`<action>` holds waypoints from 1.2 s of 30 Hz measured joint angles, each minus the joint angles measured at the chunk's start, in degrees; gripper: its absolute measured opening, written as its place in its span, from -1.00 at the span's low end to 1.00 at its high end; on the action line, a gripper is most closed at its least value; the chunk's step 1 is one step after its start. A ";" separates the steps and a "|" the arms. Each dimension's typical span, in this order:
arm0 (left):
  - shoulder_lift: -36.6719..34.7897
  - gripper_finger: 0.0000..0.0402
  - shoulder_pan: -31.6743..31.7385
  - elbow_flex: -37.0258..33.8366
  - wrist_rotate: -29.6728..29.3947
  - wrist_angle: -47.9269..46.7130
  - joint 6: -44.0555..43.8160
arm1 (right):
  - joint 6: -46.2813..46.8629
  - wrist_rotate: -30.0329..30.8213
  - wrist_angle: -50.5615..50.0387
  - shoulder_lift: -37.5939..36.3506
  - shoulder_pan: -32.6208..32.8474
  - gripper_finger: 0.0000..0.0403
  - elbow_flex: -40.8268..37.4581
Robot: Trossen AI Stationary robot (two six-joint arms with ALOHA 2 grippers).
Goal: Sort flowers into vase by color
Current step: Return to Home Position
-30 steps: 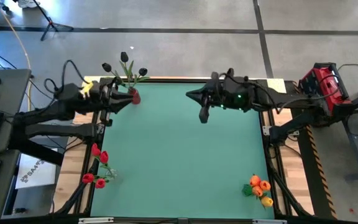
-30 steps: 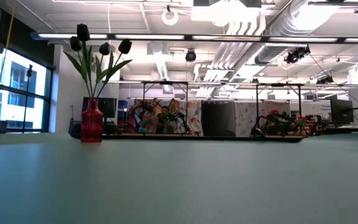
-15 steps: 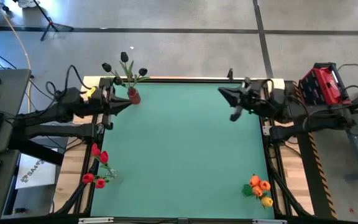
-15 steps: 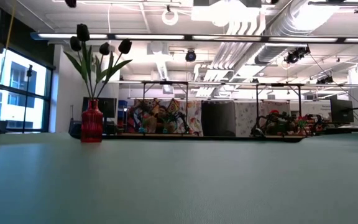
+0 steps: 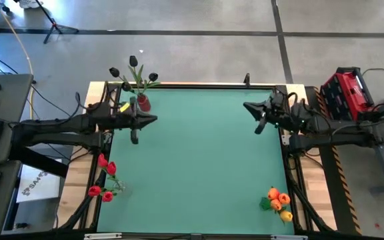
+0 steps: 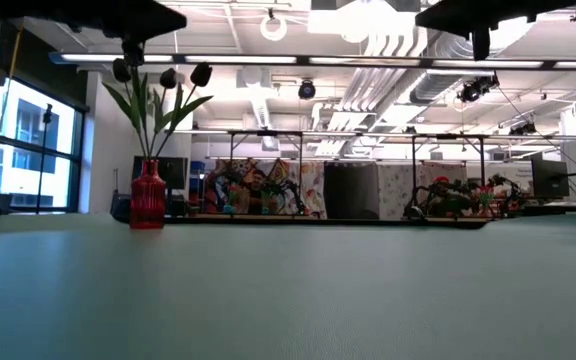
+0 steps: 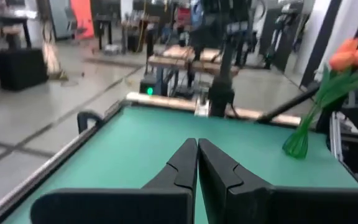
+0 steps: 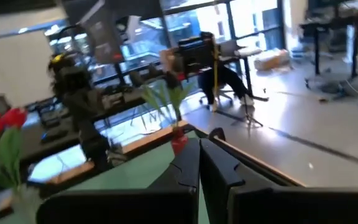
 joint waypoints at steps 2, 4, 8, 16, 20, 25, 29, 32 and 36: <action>0.58 -1.00 -0.56 -1.19 0.02 3.79 1.42 | -2.30 -0.53 0.77 -0.75 0.56 -1.00 -0.72; 0.83 -1.00 -1.20 -2.89 -0.52 8.74 2.93 | -3.60 -0.85 0.69 -2.06 0.74 -1.00 -1.78; -0.96 -1.00 -2.14 -6.25 -1.82 12.28 3.61 | -5.73 -4.32 1.30 -5.17 1.37 -1.00 -4.59; -9.02 -1.00 -4.26 -11.25 -0.52 11.27 6.79 | -8.19 -8.94 9.02 -7.29 3.09 -1.00 -11.43; -15.69 -1.00 -4.26 -11.76 -0.54 4.95 8.15 | -9.49 -8.92 9.38 -7.16 2.87 -1.00 -12.12; -23.41 -1.00 -4.26 -11.76 -0.58 -4.98 7.18 | -11.53 -9.21 10.10 -7.16 2.83 -1.00 -12.12; -25.97 -1.00 -4.26 -11.77 -0.76 -9.39 7.08 | -12.04 -12.26 8.96 -7.15 2.83 -1.00 -12.22; -25.93 -1.00 -4.24 -14.05 -1.07 -5.74 6.69 | -12.02 -14.39 11.13 -7.16 2.96 -1.00 -14.00; -25.95 -1.00 -4.24 -18.63 -1.76 2.05 5.36 | -11.57 -14.45 21.49 -7.14 2.98 -1.00 -19.05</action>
